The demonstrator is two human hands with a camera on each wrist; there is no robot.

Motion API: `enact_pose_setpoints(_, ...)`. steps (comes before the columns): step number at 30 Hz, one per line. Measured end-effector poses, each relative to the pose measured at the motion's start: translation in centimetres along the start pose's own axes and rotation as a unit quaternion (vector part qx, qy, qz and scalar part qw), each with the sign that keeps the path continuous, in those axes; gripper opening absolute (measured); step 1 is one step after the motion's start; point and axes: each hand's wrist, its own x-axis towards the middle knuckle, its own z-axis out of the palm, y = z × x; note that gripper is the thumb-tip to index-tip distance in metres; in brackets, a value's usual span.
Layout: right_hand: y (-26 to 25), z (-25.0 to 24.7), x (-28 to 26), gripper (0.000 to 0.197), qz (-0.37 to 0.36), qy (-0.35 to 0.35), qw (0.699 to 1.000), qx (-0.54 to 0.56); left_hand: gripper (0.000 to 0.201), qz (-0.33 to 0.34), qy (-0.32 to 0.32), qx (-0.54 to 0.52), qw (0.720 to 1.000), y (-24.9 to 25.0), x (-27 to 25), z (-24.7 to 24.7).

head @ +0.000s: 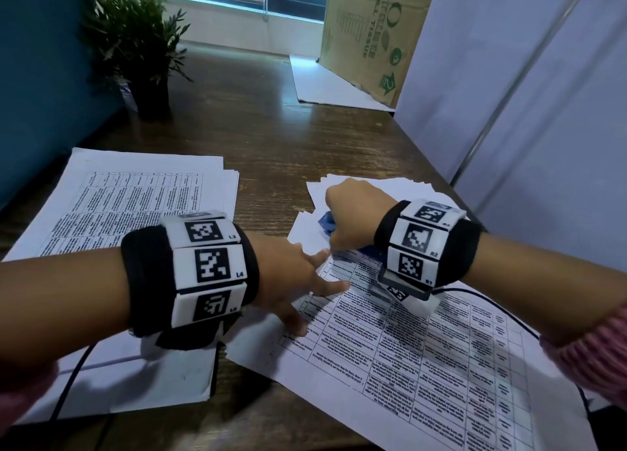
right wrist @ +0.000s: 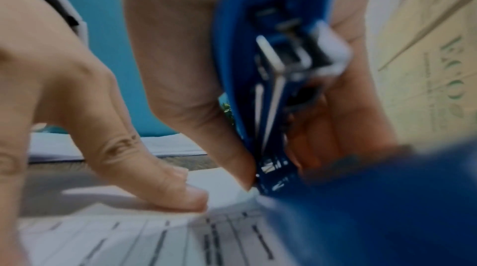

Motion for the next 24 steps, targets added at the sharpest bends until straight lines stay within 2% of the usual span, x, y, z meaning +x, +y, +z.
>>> enact_pose_setpoints(3, 0.0, 0.2, -0.2, 0.029, -0.031, 0.015, 0.999, -0.040, 0.083, -0.001, 0.004, -0.004, 1.000, 0.0, 0.1, 0.1)
enact_pose_setpoints(6, 1.1, 0.8, -0.2, 0.025, -0.044, 0.018, 0.999, -0.026, 0.083, 0.000, 0.010, -0.004, 1.000, -0.1, 0.2, 0.3)
enact_pose_setpoints(10, 4.3, 0.9, -0.8, 0.024, -0.012, -0.013, 0.998, 0.061, 0.084, -0.006, 0.010, -0.003, 1.000, -0.2, 0.5, 0.6)
enact_pose_setpoints(15, 7.7, 1.2, -1.7, 0.027, 0.027, -0.005, 0.998, 0.064, 0.084, -0.007, 0.013, -0.013, 1.000, -0.1, 0.4, 0.4)
enact_pose_setpoints(19, 7.8, 1.8, -1.8, 0.027, 0.038, -0.014, 0.995, 0.092, 0.084, -0.006, 0.014, -0.021, 1.000, 0.0, 0.2, 0.4)
enact_pose_setpoints(24, 6.5, 1.3, -1.2, 0.034, -0.009, -0.012, 0.997, 0.076, 0.084, -0.007, 0.008, -0.020, 1.000, 0.1, 0.2, 0.2)
